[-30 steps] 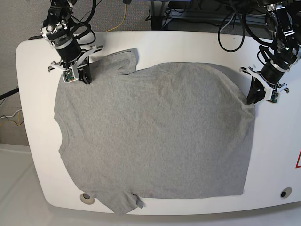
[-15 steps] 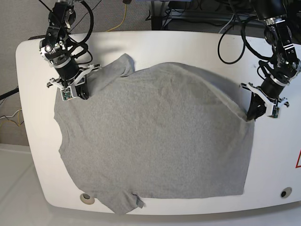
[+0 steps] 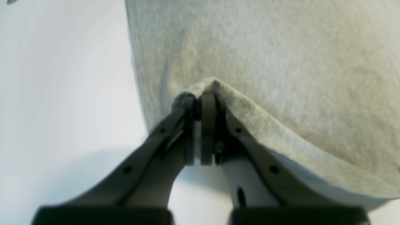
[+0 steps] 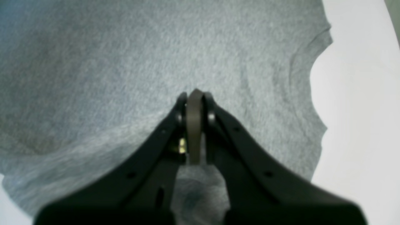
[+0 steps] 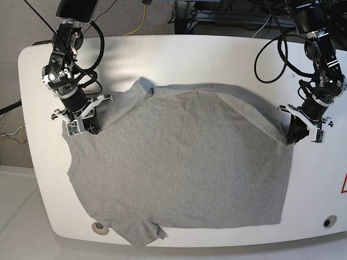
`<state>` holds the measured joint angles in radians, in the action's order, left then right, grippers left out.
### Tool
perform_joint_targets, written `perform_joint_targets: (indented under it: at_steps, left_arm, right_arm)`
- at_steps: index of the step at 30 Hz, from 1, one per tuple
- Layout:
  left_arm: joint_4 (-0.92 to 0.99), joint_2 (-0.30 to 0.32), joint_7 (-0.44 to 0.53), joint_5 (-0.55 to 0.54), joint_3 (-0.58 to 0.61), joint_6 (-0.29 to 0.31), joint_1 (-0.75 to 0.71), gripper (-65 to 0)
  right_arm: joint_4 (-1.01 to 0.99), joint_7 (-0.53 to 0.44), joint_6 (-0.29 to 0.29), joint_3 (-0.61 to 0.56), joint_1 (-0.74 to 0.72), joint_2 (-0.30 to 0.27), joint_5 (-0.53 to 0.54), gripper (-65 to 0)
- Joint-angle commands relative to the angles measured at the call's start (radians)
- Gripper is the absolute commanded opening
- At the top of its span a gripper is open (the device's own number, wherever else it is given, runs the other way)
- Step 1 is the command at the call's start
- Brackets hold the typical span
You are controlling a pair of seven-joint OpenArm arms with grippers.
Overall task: Fold the T-shirt properly
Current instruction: 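Pull both grippers toward the hem, folding the shoulder edge over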
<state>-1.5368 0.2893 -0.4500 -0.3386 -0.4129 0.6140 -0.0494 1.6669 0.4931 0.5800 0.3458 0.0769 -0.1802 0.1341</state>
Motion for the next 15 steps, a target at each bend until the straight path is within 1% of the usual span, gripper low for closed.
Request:
perform_joint_targets:
  at_steps: [1, 7, 9, 15]
  left_arm:
    - [-0.036, 0.018, 0.021, -0.021, -0.006, -0.019, 0.018, -65.0]
    - [-0.051, 0.019, 0.018, -0.019, -0.006, -0.050, 0.021, -65.0]
    - [-0.066, 0.027, 0.020, -0.022, -0.005, -0.064, 0.017, -65.0]
    - [-0.056, 0.031, 0.021, -0.023, -0.006, -0.074, 0.030, -65.0]
  right_arm:
    - [0.009, -0.015, -0.005, 0.004, -0.026, -0.020, -0.001, -65.0]
    - [-0.005, -0.015, -0.006, 0.003, -0.052, -0.031, -0.012, -65.0]
    - [-0.008, -0.017, -0.008, 0.001, -0.060, -0.035, -0.015, -65.0]
    - [-0.048, -0.018, -0.011, -0.003, -0.093, -0.039, -0.021, -65.0]
